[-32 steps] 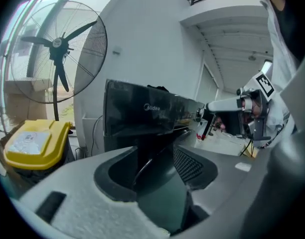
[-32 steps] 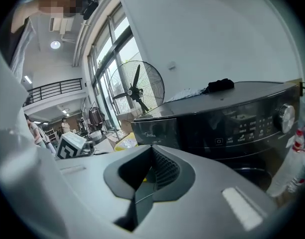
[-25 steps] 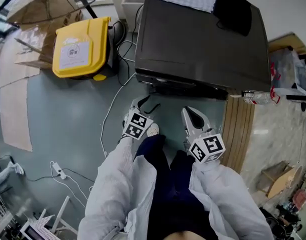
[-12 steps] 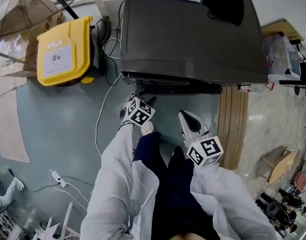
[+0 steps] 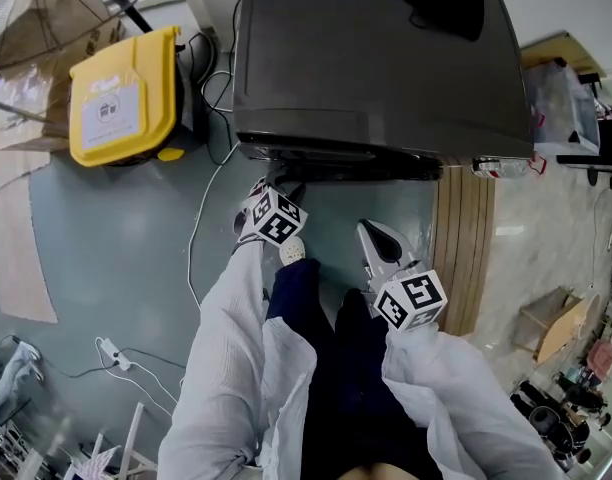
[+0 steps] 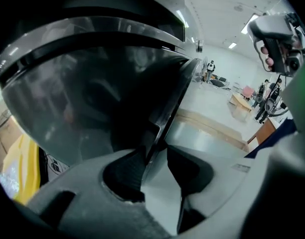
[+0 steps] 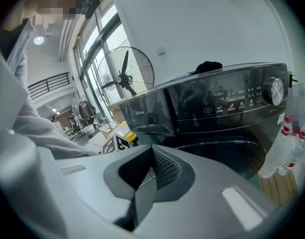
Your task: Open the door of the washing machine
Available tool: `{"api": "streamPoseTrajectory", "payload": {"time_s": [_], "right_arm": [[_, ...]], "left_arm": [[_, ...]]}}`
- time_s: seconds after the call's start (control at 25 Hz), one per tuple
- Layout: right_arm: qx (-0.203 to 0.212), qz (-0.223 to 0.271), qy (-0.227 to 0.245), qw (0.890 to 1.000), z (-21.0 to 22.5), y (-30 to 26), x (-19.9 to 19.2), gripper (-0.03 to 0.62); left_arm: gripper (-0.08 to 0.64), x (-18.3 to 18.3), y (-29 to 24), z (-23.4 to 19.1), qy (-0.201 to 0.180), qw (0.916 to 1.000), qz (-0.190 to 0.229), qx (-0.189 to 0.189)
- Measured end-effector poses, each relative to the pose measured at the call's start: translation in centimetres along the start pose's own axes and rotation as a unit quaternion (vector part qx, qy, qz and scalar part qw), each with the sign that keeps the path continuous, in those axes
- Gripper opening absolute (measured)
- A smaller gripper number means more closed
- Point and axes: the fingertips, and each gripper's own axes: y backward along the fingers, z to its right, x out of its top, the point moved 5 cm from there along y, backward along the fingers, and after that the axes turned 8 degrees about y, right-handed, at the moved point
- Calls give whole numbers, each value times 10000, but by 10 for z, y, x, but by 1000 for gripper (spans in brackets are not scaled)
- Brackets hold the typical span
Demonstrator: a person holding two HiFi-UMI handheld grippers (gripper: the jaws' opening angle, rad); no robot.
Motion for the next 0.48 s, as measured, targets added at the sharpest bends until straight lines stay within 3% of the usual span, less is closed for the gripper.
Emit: {"api": "streamPoseTrajectory", "payload": {"time_s": [0.48], "right_arm": [[72,-13,-36,10000,2,19,-13,11]], "left_arm": [[130,-33,14,43,357,9992,-119,136]]}}
